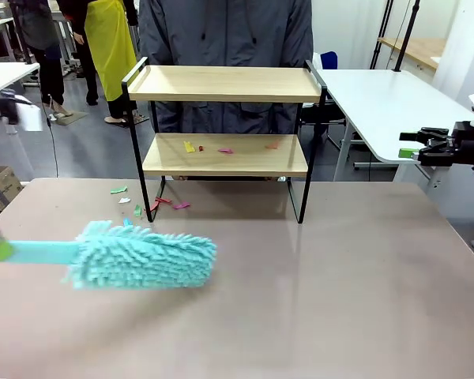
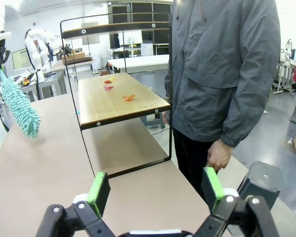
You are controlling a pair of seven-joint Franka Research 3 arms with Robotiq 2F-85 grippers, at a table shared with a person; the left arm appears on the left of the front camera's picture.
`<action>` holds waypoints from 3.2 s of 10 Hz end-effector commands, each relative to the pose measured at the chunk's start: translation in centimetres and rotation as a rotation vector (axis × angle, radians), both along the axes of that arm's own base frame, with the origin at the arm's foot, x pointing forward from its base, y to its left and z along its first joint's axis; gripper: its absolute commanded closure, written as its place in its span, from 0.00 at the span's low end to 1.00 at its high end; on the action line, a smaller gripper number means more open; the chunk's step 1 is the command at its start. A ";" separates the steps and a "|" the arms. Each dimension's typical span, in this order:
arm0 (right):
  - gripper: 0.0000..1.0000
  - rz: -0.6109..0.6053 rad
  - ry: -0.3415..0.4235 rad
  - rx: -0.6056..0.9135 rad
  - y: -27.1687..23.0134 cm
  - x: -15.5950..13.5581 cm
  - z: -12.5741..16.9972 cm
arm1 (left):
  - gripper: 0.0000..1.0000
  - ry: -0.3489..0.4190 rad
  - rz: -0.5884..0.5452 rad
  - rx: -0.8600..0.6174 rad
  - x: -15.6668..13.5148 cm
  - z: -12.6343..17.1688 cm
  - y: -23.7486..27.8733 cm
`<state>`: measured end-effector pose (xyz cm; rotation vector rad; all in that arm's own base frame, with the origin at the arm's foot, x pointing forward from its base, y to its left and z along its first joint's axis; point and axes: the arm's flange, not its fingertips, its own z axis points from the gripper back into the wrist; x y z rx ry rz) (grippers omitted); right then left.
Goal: Clean the shelf.
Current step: Clean the specific section of the Shelf indicated by the human with the Duster.
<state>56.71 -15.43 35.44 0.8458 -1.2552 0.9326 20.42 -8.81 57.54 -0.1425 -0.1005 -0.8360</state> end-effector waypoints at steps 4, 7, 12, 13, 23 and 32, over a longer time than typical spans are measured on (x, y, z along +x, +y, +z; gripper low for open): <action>0.00 0.002 -0.005 0.000 0.2 0.0 0.3 | 0.87 -0.141 -0.217 0.081 3.0 3.8 -0.4; 0.00 0.002 -0.005 0.000 0.2 0.0 0.3 | 0.87 -0.077 -0.121 0.084 1.4 3.7 0.5; 0.00 0.002 -0.005 0.000 0.2 0.0 0.3 | 0.87 -0.077 -0.121 0.084 1.4 3.7 0.5; 0.00 0.002 -0.005 0.000 0.2 0.0 0.3 | 0.87 -0.077 -0.121 0.084 1.4 3.7 0.5; 0.00 0.002 -0.005 0.000 0.2 0.0 0.3 | 0.87 -0.077 -0.121 0.084 1.4 3.7 0.5; 0.00 0.002 -0.005 0.000 0.2 0.0 0.3 | 0.87 -0.077 -0.121 0.084 1.4 3.7 0.5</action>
